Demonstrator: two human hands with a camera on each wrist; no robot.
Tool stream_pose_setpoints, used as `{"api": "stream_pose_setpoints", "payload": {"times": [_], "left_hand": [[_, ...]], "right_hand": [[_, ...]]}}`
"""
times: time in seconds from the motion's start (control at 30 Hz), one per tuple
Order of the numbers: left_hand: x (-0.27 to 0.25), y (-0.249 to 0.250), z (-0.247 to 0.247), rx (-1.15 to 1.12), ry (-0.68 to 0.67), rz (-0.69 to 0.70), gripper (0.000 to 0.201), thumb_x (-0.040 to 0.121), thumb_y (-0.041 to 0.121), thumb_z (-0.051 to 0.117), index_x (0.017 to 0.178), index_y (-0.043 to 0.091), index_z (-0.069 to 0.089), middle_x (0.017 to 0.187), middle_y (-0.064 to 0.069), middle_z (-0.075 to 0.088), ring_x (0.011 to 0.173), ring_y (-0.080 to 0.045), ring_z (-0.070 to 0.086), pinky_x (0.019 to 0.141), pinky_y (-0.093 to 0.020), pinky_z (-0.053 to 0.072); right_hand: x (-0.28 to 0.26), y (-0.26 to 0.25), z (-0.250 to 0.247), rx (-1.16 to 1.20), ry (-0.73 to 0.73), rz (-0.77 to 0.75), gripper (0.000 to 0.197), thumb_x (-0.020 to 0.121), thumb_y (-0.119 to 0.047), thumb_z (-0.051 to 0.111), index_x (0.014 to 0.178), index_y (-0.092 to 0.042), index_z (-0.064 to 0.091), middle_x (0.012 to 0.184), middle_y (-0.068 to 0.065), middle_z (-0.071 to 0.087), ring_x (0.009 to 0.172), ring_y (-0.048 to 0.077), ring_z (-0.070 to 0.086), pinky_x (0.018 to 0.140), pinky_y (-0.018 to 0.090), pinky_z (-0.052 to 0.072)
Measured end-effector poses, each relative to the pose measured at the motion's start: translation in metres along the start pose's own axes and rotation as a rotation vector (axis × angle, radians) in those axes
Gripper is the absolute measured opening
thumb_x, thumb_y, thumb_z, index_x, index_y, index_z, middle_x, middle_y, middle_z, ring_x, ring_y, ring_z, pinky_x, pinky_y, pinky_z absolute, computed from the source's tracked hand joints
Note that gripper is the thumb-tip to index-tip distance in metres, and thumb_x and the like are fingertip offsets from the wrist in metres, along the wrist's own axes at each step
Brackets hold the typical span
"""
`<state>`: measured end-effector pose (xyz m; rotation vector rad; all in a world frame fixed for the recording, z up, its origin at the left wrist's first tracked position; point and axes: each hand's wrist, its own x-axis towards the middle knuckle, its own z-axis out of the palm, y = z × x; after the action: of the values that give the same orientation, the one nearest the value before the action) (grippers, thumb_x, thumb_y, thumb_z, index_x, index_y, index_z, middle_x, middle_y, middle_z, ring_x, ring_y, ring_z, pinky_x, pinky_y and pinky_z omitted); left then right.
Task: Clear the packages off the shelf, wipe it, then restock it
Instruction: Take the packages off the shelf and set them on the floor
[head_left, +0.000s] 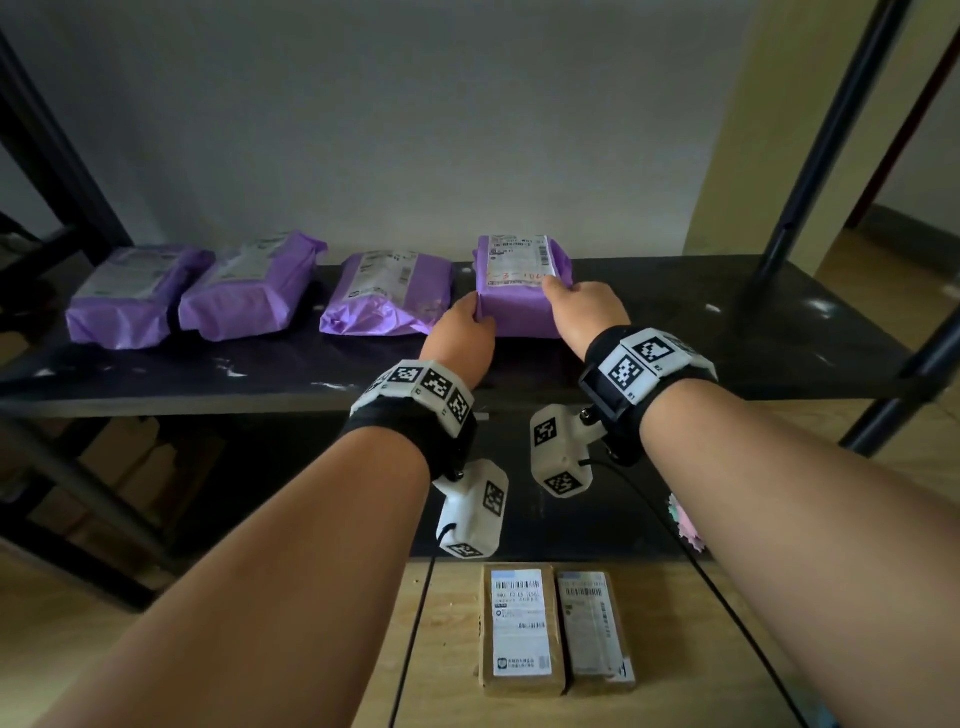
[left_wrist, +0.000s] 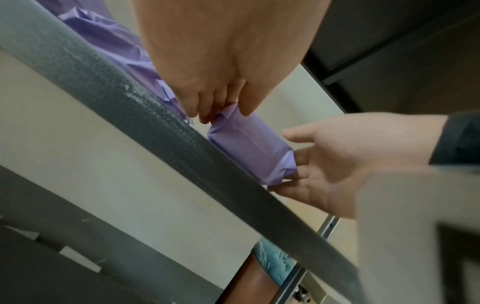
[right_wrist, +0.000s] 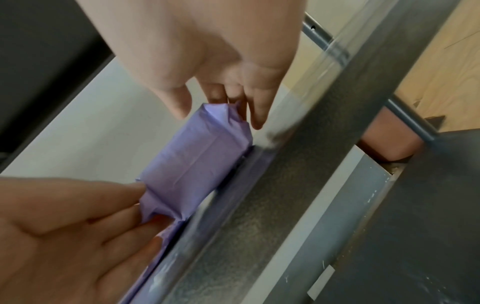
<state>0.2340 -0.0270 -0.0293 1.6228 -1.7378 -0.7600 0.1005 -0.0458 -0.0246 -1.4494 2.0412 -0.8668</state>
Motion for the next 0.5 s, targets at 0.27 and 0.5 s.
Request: {"api": "stream_pose_setpoints", "payload": {"times": [0.27,0.5], "left_hand": [[-0.024,0.001,-0.023,-0.102,0.12,-0.023,0.037,0.099,0.029,0.041,0.118,0.0,0.055,0.078,0.001,0.053,0.063,-0.01,0.047,0.055,-0.023,0.034],[-0.076,-0.008,-0.044,-0.294,0.235,-0.104,0.014,0.091,0.018,0.058,0.096,0.006,0.062,0.064,0.004,0.054,0.057,-0.008,0.052,0.051,-0.013,0.045]], "right_hand": [[-0.037,-0.007,-0.004,0.229,0.001,0.009,0.037,0.096,-0.034,0.047,0.113,-0.006,0.064,0.097,0.007,0.064,0.08,0.02,0.059,0.053,0.024,0.037],[-0.098,-0.011,-0.003,0.314,0.053,-0.139,0.016,0.087,-0.022,0.052,0.089,-0.007,0.06,0.093,0.004,0.066,0.074,0.016,0.057,0.052,0.023,0.035]]}}
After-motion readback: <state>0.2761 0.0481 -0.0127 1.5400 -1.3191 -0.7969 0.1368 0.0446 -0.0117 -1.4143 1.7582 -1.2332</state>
